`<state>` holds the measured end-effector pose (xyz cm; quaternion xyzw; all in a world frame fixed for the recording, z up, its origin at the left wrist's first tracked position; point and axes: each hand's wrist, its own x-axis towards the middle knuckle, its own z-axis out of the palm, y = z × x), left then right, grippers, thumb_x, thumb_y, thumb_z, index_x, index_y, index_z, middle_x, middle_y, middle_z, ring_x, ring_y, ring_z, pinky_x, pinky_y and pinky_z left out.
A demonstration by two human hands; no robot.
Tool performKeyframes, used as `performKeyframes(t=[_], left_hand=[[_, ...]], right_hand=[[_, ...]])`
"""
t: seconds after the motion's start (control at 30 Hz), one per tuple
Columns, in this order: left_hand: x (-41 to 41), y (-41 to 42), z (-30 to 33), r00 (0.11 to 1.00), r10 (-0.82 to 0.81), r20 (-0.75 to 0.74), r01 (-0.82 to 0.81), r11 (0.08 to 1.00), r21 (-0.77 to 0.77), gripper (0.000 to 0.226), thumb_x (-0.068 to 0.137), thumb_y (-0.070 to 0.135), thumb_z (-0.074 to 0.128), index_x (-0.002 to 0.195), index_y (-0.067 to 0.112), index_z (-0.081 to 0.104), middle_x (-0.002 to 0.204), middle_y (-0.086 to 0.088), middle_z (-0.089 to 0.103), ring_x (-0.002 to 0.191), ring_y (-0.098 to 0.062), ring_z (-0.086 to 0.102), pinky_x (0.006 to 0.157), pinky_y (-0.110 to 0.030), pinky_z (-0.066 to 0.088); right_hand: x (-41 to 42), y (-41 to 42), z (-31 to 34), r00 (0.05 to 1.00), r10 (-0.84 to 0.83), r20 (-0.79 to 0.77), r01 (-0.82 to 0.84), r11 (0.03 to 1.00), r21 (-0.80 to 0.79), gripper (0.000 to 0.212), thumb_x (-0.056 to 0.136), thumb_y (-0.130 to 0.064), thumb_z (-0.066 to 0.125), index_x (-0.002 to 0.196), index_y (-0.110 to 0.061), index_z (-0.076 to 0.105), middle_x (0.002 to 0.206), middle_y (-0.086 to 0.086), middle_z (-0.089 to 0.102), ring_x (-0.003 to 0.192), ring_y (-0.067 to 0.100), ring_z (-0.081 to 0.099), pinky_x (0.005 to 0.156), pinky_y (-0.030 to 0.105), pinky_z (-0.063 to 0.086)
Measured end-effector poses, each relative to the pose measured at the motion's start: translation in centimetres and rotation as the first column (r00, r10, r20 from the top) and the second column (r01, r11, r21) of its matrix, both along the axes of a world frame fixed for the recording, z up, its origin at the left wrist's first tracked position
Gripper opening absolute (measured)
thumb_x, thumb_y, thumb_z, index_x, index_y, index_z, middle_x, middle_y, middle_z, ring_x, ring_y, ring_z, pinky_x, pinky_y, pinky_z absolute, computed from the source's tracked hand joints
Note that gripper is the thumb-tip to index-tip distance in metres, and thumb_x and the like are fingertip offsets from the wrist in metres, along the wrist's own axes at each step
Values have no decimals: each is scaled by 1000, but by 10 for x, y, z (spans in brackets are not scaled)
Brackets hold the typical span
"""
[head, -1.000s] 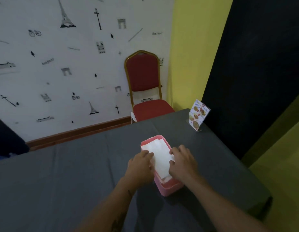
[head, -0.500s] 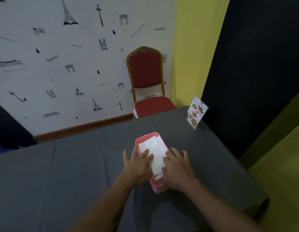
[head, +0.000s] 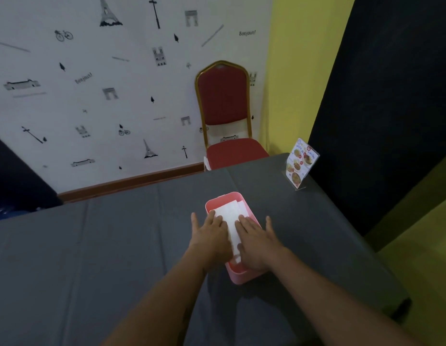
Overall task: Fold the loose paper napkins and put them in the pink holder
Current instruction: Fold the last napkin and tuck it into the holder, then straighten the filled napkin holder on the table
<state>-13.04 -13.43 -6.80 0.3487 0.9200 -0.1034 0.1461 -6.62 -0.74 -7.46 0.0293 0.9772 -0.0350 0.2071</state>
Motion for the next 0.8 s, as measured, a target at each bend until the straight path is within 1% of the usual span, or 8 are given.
performKeyframes(t=[0.07, 0.17, 0.27, 0.37, 0.5, 0.57, 0.67, 0.8], left_hand=[[1, 0, 4, 1000, 17, 16, -17, 999, 34, 76, 88, 58, 50, 149, 21, 26, 160, -4, 22, 150, -31, 6, 111, -70, -4], [4, -6, 12, 998, 42, 49, -49, 985, 163, 71, 88, 52, 55, 147, 23, 30, 158, -2, 28, 149, -26, 12, 114, -65, -2], [9, -24, 25, 993, 98, 72, -115, 949, 294, 64, 90, 50, 53, 146, 26, 33, 155, 1, 33, 146, -21, 21, 117, -59, 2], [17, -50, 46, 977, 161, 142, -206, 894, 399, 52, 93, 41, 48, 142, 26, 38, 150, 2, 40, 141, -20, 33, 119, -55, 8], [21, -95, 66, 950, 247, 190, -306, 856, 417, 47, 92, 28, 46, 137, 17, 44, 147, -4, 43, 133, -23, 43, 117, -46, 20], [24, -118, 74, 942, 259, 212, -328, 843, 427, 45, 91, 27, 45, 135, 15, 46, 146, -5, 44, 130, -24, 45, 116, -46, 23], [34, -151, 87, 936, 265, 232, -341, 846, 411, 48, 94, 28, 43, 139, 12, 42, 150, -7, 39, 134, -28, 41, 117, -47, 24], [49, -185, 93, 925, 281, 256, -367, 837, 406, 51, 94, 28, 43, 141, 11, 40, 151, -8, 38, 134, -29, 41, 115, -48, 27]], right_hand=[[-1, -2, 4, 1000, -22, 9, 22, 1000, -4, 87, 97, -53, 46, 158, -17, -5, 167, 6, -6, 153, 27, -6, 113, 69, -8], [0, -6, 18, 996, -58, -65, 55, 997, -50, 79, 98, -44, 49, 158, -18, 6, 167, 5, 6, 153, 25, 5, 115, 66, -4], [5, -10, 36, 982, -113, -153, 99, 991, -95, 64, 102, -33, 42, 157, -19, 13, 166, 3, 13, 152, 22, 14, 120, 61, 0], [12, -19, 53, 968, -171, -183, 142, 977, -159, 60, 103, -31, 39, 157, -18, 17, 166, 2, 16, 151, 22, 18, 122, 55, 7], [20, -39, 72, 950, -209, -233, 157, 962, -223, 56, 103, -31, 39, 154, -13, 25, 164, 4, 24, 148, 24, 26, 119, 47, 25], [26, -54, 78, 942, -229, -245, 171, 957, -235, 53, 102, -30, 39, 152, -12, 31, 162, 4, 29, 146, 25, 31, 116, 44, 29], [35, -79, 80, 921, -287, -264, 213, 937, -276, 43, 99, -29, 42, 139, -12, 45, 150, 5, 45, 134, 27, 44, 108, 43, 38], [52, -105, 75, 884, -390, -258, 299, 895, -330, 44, 99, -31, 46, 140, -14, 44, 146, 4, 48, 130, 26, 48, 105, 39, 39]])
